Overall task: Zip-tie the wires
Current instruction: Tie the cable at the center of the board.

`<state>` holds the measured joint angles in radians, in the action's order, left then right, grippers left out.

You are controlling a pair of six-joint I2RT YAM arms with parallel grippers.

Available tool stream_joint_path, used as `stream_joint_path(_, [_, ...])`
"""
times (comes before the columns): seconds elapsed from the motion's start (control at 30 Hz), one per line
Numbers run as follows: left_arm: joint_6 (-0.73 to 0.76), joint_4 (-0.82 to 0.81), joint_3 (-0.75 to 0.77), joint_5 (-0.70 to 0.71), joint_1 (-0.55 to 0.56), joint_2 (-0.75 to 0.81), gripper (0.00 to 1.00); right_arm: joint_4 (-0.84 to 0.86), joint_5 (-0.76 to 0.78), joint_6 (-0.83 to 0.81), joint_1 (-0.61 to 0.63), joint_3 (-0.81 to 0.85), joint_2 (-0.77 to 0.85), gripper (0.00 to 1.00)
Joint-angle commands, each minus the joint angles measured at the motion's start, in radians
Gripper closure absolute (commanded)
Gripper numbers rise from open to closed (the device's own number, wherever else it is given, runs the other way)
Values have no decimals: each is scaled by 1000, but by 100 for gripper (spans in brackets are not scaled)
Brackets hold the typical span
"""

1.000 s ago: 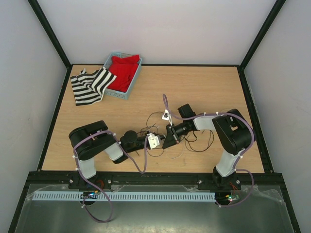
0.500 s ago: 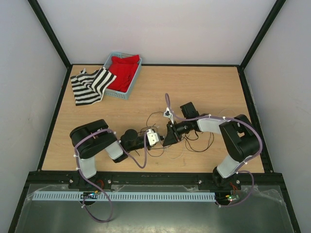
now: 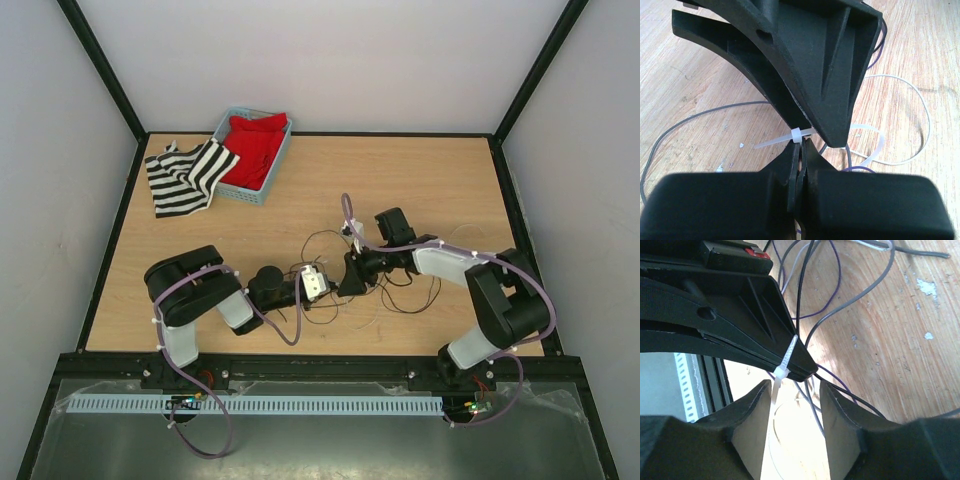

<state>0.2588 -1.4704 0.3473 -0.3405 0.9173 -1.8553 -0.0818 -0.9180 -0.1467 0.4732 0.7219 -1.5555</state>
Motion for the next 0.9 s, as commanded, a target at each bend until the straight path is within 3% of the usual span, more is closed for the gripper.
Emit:
stream_joint_path(0.0, [-12,-10,10,-31,-5,-19,100,-42,65,-30,-5,8,41,45])
stream_joint_path(0.23, [-12,-11,13,-31,-6,-25,100,-92,155,-44,-5,54,76,40])
stream_joint_path(0.87, [-17,-10,20,-46,-6,-36,100,-22,104,55,-5,95,49,37])
